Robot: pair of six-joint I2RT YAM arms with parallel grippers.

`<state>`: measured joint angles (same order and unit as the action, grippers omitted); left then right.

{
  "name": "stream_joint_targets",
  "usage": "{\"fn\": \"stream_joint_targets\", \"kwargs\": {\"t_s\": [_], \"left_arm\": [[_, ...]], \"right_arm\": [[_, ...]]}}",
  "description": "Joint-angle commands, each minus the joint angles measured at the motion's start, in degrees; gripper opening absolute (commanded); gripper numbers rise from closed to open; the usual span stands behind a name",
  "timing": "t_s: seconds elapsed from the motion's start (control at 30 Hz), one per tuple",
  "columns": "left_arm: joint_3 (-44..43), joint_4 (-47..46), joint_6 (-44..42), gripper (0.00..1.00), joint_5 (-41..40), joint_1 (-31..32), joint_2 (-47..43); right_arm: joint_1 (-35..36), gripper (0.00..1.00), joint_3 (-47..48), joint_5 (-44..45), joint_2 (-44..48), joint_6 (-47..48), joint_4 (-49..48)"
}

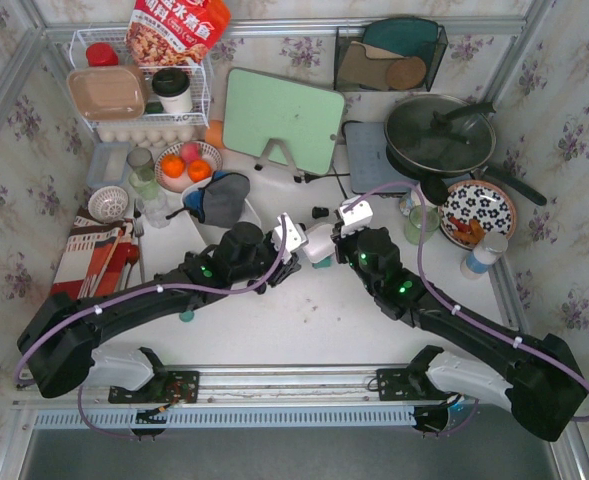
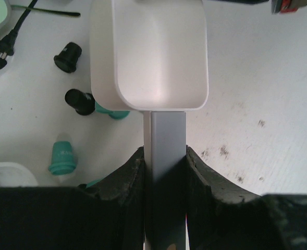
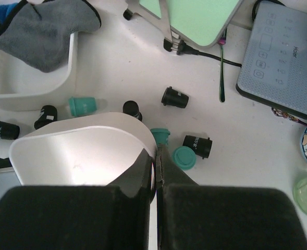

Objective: Mix the coffee capsules in the storage basket

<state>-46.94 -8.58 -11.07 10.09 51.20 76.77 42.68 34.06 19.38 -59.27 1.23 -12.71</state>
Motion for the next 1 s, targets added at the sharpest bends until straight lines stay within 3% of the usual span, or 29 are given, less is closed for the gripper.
{"fn": "stream_joint_targets", "kwargs": {"t_s": [0.0, 0.07, 0.1, 0.13, 0.17, 0.3, 0.37, 0.5, 0.7, 0.97], "left_arm": [[-2.4, -0.5, 4.0, 0.29, -1.8, -0.1, 0.4], [-4.1, 2.5, 5.6, 0.65, -3.8, -0.1, 0.0], [-5.1, 4.4, 6.4, 0.72, -5.2, -0.1, -0.6], [-5.7, 6.7, 7.1, 0.90, -6.4, -0.1, -1.7], [-6.2, 8.4, 8.3, 0.99, -8.2, -0.1, -3.2], [-5.8, 14.0, 12.7, 1.00, -18.5, -0.2, -12.5], [-5.0, 17.2, 14.4, 1.00, -24.0, -0.2, -17.9], [-2.3, 21.3, 15.8, 1.00, -32.4, -0.1, -25.7], [4.8, 19.3, 16.0, 1.00, -38.3, -0.1, -32.9], [7.5, 17.2, 17.6, 1.00, -38.7, -0.1, -35.3]], "right_arm": [[0.0, 0.00, 0.0, 2.6, 2.2, -2.0, 0.2], [0.0, 0.00, -0.2, 6.1, 3.6, -3.4, 1.1], [0.0, 0.00, -0.3, 9.1, 4.5, -4.2, 1.6], [0.0, 0.00, -0.6, 12.8, 5.2, -5.2, 2.2], [0.0, 0.00, -1.0, 16.5, 6.1, -6.5, 3.2], [-1.3, 0.00, -3.4, 34.0, 8.9, -14.8, 9.1], [-3.7, 0.00, -6.1, 37.1, 11.3, -20.1, 11.2], [-13.4, 0.00, -10.9, 36.2, 16.1, -37.7, 19.6], [-32.6, 0.00, -13.6, 26.7, 15.8, -62.6, 36.6], [-42.2, 0.00, -8.7, 26.1, 5.2, -80.4, 51.9]]}}
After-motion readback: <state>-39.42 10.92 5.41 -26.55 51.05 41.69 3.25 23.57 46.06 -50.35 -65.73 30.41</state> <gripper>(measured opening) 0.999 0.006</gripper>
